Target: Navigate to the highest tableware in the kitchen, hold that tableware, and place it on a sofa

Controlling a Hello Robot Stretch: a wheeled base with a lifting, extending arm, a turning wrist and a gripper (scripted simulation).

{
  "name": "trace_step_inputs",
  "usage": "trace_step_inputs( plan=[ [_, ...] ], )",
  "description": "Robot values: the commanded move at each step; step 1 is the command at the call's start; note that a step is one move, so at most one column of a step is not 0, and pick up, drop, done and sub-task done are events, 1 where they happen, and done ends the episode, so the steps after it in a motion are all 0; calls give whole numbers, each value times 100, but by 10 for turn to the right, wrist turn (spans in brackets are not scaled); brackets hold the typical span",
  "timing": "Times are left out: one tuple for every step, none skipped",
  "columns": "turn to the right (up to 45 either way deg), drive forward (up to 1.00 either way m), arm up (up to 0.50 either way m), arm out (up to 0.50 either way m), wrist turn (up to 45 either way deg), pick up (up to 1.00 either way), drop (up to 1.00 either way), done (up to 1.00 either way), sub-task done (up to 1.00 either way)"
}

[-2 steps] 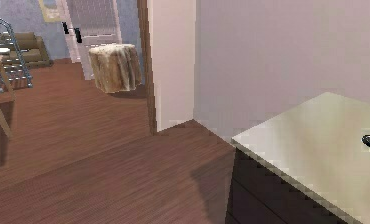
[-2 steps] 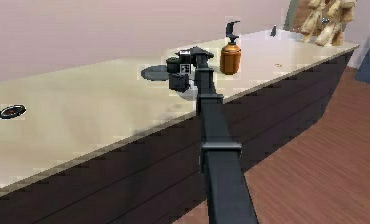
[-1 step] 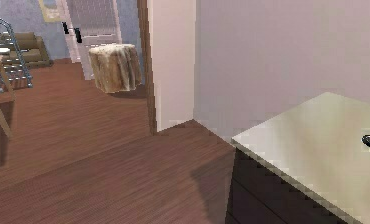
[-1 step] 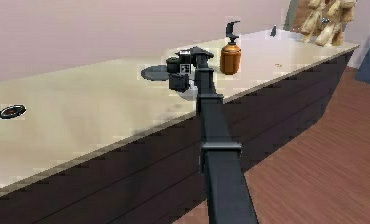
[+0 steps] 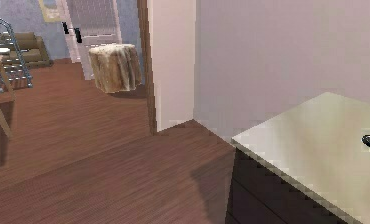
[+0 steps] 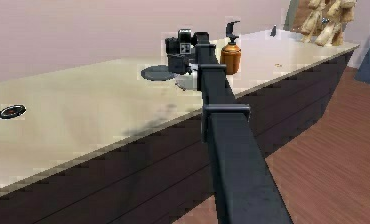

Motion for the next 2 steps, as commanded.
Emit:
trace_step_inputs(
  plan=[
    [0,0,0,0,-450,0,0,0,0],
    [0,0,0,0,-450,0,0,0,0]
  ],
)
